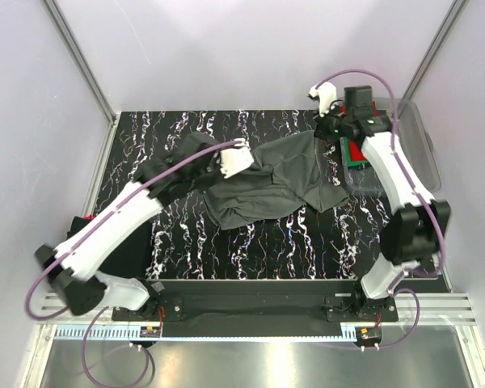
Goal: Fold and stack the t-shirts
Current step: Flatten the tshirt out
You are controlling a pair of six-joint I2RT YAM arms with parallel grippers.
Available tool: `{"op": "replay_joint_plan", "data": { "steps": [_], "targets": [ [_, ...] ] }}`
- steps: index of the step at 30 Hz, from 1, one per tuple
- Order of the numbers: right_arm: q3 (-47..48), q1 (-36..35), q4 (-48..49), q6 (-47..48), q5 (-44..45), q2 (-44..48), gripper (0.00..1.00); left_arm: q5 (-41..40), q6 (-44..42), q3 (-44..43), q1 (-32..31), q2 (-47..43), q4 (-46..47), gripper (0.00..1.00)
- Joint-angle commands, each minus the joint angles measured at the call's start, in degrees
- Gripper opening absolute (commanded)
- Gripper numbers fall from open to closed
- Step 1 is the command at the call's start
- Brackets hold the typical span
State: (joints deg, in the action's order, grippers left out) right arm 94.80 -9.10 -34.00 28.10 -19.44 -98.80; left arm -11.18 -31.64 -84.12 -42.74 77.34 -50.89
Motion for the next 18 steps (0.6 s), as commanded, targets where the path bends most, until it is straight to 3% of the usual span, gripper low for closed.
{"op": "replay_joint_plan", "data": {
  "steps": [1,6,9,13,18],
  "targets": [
    [-1.98,-0.04,-6.85,-3.65,-7.53,14.04,0.0,-4.37,-5.01,2.2,-0.33,-3.76,-2.1,0.0],
    [-4.1,-0.04,-8.8,-6.21,-8.95,25.65,0.0,-6.4,-3.17,0.46,0.9,-7.99,-4.91,0.0],
    [-2.44,0.05,-8.45,-4.9,-6.41,27.88,0.0,-7.54,-2.99,-2.53,4.06,-8.61,-4.31,0.0],
    [-3.74,0.14,-4.77,-4.11,-2.45,23.67,0.0,-10.33,-6.15,-0.79,7.05,-7.83,1.93,0.0],
    [0.01,2.07,0.51,-3.4,-1.57,8.48,0.0,-9.12,-5.19,-1.05,17.32,0.95,7.03,0.0]
  ]
}}
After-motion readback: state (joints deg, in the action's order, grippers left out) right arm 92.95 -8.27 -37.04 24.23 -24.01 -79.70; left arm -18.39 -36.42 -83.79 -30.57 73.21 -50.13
